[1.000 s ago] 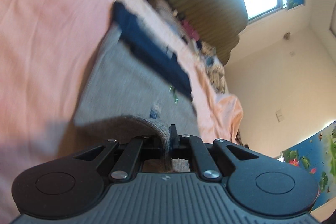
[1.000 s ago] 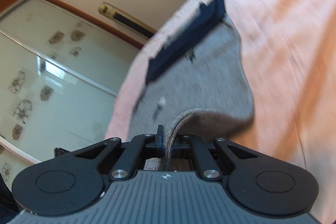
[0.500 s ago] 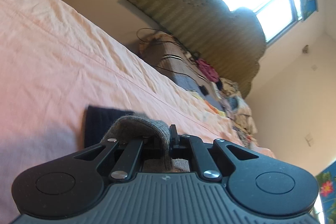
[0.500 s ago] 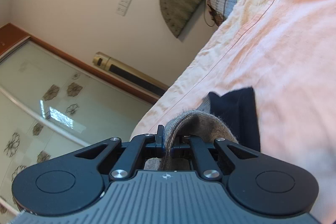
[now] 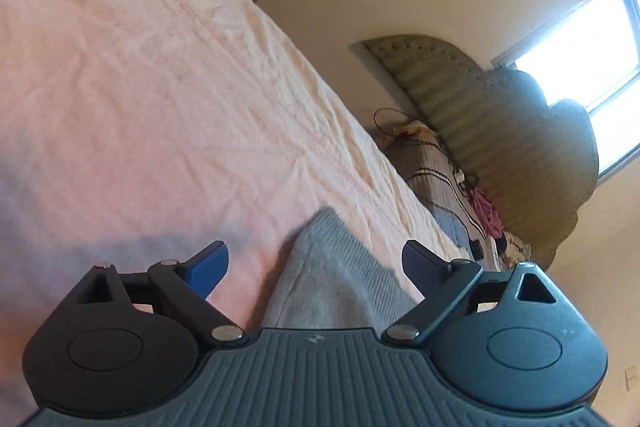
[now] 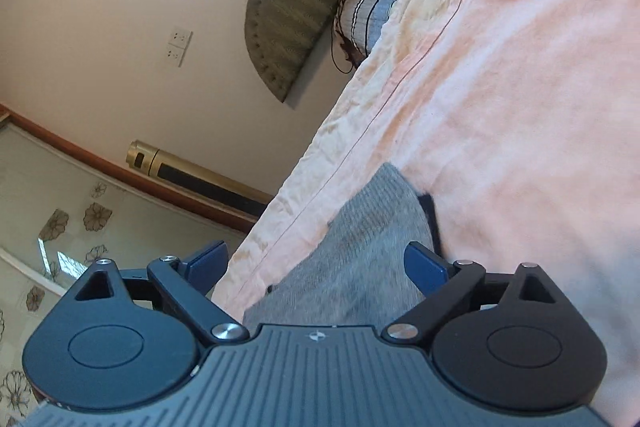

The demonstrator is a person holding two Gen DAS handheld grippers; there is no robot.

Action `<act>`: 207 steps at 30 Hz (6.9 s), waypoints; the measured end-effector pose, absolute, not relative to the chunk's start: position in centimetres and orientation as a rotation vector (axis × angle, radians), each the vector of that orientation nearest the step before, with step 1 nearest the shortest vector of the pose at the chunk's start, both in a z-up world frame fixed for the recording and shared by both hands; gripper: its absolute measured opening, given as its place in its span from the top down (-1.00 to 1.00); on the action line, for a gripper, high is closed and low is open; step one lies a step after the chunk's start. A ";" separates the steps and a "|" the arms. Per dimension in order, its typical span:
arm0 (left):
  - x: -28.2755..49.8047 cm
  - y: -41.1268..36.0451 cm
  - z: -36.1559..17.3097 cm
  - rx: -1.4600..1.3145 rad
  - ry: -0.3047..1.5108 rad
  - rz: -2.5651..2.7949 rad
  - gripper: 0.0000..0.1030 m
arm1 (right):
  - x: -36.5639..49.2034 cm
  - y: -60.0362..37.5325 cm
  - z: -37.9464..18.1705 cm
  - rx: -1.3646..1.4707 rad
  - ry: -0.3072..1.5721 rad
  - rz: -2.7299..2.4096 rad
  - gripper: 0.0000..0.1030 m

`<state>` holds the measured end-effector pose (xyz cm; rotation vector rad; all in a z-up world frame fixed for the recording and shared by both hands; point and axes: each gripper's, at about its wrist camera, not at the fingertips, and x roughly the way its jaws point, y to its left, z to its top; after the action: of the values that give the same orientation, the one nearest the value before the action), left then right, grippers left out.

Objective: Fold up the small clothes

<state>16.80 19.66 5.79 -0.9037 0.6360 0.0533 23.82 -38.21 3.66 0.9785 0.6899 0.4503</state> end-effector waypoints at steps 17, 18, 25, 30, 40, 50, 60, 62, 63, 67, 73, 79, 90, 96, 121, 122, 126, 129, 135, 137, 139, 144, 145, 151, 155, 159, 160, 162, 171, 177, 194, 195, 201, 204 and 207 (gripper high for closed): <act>6.1 12.0 2.2 -0.906 0.574 0.044 -1.00 | 12.8 -34.6 1.6 0.880 0.745 0.306 -1.00; 6.7 11.8 2.2 -0.892 0.574 0.050 -1.00 | 14.0 -34.2 1.3 0.891 0.751 0.296 -1.00; 9.7 10.8 1.3 -0.821 0.775 -0.023 0.89 | 18.2 -32.5 -0.8 0.874 0.852 0.307 0.72; 8.9 11.4 2.3 -0.819 0.726 -0.028 0.91 | 17.7 -32.8 -0.4 0.929 0.802 0.345 0.76; 0.8 13.6 7.5 -0.792 0.620 -0.149 0.92 | 11.5 -33.5 4.3 0.895 0.768 0.524 0.76; -11.9 15.5 2.8 -0.639 0.818 -0.032 0.77 | -2.2 -34.2 0.8 0.875 0.978 0.490 0.48; -4.3 18.8 10.3 -0.386 0.518 0.063 -1.00 | 7.3 -38.0 7.7 0.643 0.757 0.408 -0.70; 0.4 17.7 9.2 -0.334 0.564 0.035 -1.00 | 11.4 -36.9 7.5 0.576 0.776 0.392 -0.67; 2.9 17.2 8.2 -0.321 0.610 0.027 -0.99 | 13.2 -36.1 7.3 0.544 0.792 0.379 -0.67; 10.2 15.0 4.7 -0.270 0.743 0.019 -0.91 | 18.9 -32.3 5.7 0.435 0.881 0.402 -0.61; 13.3 11.4 3.0 -0.105 0.783 -0.018 0.88 | 20.6 -28.4 3.7 0.306 0.939 0.482 0.77; 13.2 12.4 3.8 -0.059 0.719 0.078 0.88 | 20.6 -30.8 5.0 0.448 0.778 0.432 0.75; 8.2 9.4 7.5 -0.092 0.551 0.031 -0.81 | 16.4 -28.7 7.4 0.468 0.694 0.407 -0.23; 11.2 3.4 3.8 0.043 0.760 0.004 -0.86 | 16.1 -21.3 4.8 0.178 0.788 0.370 -0.66; 1.4 5.6 2.4 0.023 0.710 -0.056 -1.00 | 6.8 -22.2 4.0 -0.074 0.696 0.353 -0.98; 0.7 5.4 3.0 0.010 0.721 -0.032 -0.99 | 6.4 -21.9 4.5 -0.074 0.703 0.324 -0.97; -3.8 4.8 4.9 -0.124 0.687 -0.178 -1.00 | 2.3 -21.6 6.7 0.026 0.687 0.395 -1.00; -4.3 2.6 2.8 -0.027 0.760 -0.226 -1.00 | 1.4 -20.7 5.1 -0.025 0.765 0.413 -1.00; -6.3 4.9 2.1 0.076 0.743 -0.209 -1.00 | -1.2 -22.2 3.9 -0.171 0.728 0.430 -1.00; -7.7 6.1 3.1 0.048 0.745 -0.179 -1.00 | -1.8 -22.5 4.5 -0.147 0.742 0.417 -1.00; -9.6 7.7 4.1 -0.045 0.747 -0.158 -1.00 | -2.7 -23.6 6.0 -0.043 0.771 0.379 -1.00; -13.9 13.9 3.1 -0.592 0.795 -0.071 -1.00 | -6.6 -31.4 6.8 0.411 0.818 0.303 -1.00; -14.8 14.7 2.6 -0.697 0.759 -0.056 -1.00 | -6.9 -32.8 6.4 0.489 0.846 0.274 -1.00; -12.8 17.2 0.8 -1.025 0.682 -0.044 -0.99 | -5.7 -33.8 3.7 0.703 0.853 0.335 -0.99; -9.7 16.3 1.7 -0.889 0.760 0.049 0.41 | -3.1 -32.9 3.2 0.655 0.886 0.343 0.45; -10.1 17.5 1.5 -0.813 0.831 0.064 0.90 | -3.9 -34.5 3.6 0.610 0.908 0.351 0.76; -10.4 17.8 1.7 -0.766 0.826 0.074 0.90 | -4.4 -35.2 3.5 0.620 0.909 0.338 0.76; -10.9 18.4 1.1 -0.759 0.816 0.045 0.89 | -5.1 -36.3 2.5 0.644 0.905 0.329 0.88; -11.4 18.7 1.5 -0.939 0.766 -0.044 -0.55 | -0.4 -34.6 8.4 0.629 0.757 0.396 -0.73; -9.8 13.8 3.0 -0.664 0.748 0.076 -0.64 | 7.9 -21.9 10.0 0.249 0.773 0.546 -0.75; -9.3 7.9 2.2 -0.201 0.739 0.118 -0.96 | 13.1 -8.6 8.7 -0.068 0.829 0.603 -0.93; -9.3 7.9 2.3 -0.199 0.740 0.116 -0.97 | 13.3 -6.9 8.8 -0.078 0.839 0.639 -0.93; -9.3 8.4 2.2 -0.218 0.740 0.102 -0.97 | 15.0 2.6 4.8 -0.248 0.916 0.675 -1.00; -9.4 8.6 2.3 -0.224 0.741 0.098 -0.97 | 15.2 2.5 4.1 -0.223 0.824 0.686 -1.00; -9.5 8.8 2.3 -0.226 0.741 0.092 -0.97 | 15.1 2.0 4.8 -0.232 0.842 0.671 -1.00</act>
<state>-9.54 8.82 2.35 -0.2262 0.7410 0.0921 15.09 2.00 4.79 -0.2325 0.8424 0.6712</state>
